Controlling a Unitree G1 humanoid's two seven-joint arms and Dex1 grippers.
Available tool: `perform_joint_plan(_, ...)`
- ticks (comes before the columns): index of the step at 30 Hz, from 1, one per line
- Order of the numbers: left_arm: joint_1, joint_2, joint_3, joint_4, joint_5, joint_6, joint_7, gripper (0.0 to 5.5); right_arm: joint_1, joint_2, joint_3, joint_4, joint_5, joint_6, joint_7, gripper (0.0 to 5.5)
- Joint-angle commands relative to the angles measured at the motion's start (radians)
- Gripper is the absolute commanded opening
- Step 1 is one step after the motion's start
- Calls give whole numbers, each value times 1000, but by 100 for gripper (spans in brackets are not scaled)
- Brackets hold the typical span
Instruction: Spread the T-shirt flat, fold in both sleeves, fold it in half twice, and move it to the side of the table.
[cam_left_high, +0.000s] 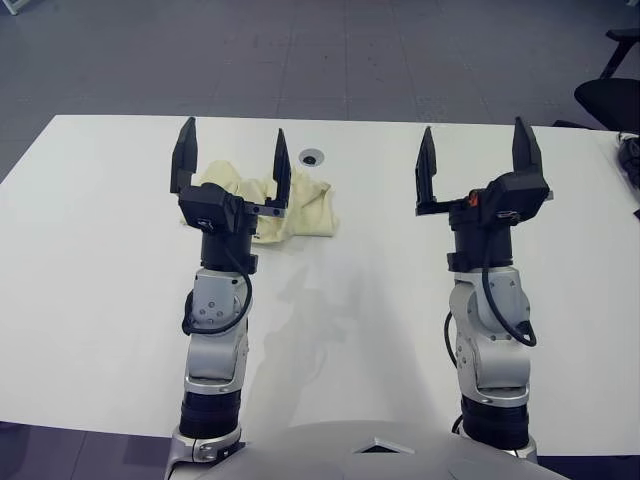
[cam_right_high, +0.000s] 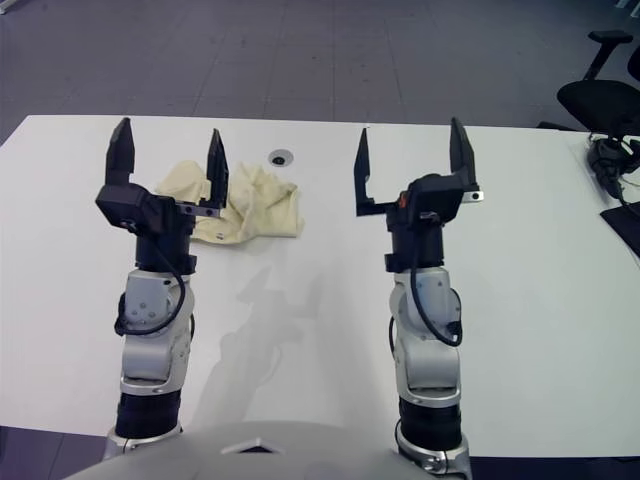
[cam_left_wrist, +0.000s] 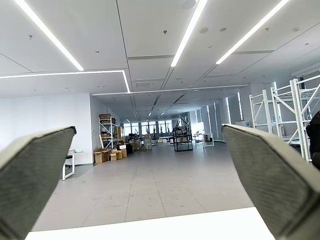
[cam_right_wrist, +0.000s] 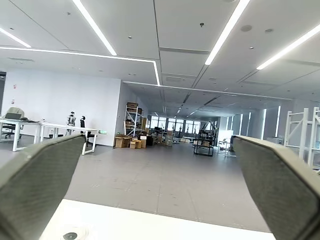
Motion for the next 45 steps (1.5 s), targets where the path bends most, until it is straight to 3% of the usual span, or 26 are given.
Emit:
perform_joint_plan(1,2,0,-14,17,21,-10,-1,540,1,-6,7,8,9,-10,14,538)
perform_joint_plan(22,-14,13,-11,83,38,-65,-12,540,5,-1,15,40,-4,-55,20,538)
perform_joint_plan(29,-45,30,-5,122,27,34,-42,540,6,0,6,42,15,-52,22,538)
perform_joint_plan(32,-134,89,53,173,10,156,-77,540,5,3,1,45,24,-47,19,538)
perform_joint_plan(37,-399,339,103,583,67,119,-213,540,15,11,3,47,17,-53,8,538)
perform_joint_plan(41,-602,476,43,1027,221,3,-139,540,11,15,7,55,14,-53,7,538)
perform_joint_plan(45,-717,515,-52,1325,356,-40,-43,540,14,19,14,60,7,-55,6,538)
